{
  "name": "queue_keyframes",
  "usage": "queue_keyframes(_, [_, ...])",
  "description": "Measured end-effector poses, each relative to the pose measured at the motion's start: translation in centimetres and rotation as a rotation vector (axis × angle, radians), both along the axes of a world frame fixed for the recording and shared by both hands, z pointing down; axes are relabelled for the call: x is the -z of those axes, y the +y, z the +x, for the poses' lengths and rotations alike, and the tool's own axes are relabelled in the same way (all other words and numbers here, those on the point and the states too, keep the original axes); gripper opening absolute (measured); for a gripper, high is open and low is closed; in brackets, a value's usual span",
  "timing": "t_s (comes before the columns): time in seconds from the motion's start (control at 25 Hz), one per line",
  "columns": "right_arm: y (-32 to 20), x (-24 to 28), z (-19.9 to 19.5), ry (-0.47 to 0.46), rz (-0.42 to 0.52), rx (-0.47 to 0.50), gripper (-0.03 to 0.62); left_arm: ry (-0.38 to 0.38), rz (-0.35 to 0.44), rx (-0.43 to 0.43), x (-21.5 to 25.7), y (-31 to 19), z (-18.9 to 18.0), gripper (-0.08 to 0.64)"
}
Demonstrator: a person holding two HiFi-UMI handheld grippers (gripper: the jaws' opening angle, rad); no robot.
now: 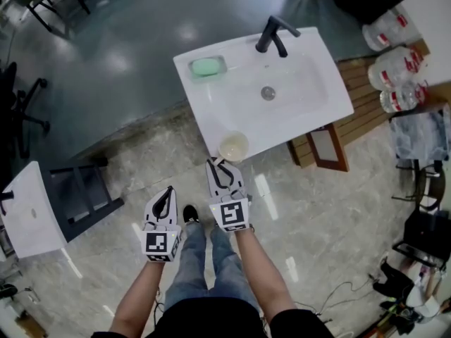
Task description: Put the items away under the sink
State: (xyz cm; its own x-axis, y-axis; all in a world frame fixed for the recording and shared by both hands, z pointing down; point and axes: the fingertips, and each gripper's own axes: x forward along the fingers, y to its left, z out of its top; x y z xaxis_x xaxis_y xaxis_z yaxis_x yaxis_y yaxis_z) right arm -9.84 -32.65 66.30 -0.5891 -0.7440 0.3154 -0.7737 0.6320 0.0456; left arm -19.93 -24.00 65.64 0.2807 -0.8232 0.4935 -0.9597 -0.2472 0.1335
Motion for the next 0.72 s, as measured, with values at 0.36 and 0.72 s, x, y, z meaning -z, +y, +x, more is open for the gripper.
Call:
queue_keyframes(0.36, [2.9,4.1,0.9,-0.040,0.048,0.001,0.040,-0.012,0.038,-0.055,2.9,0.6,1.8,0.005])
queue_keyframes(0.72, [8.3,9.8,7.5,-0.052,0.111,-0.102,0.040,0.043,0.110,-0.214,6.3,2.5,8.8,0.005])
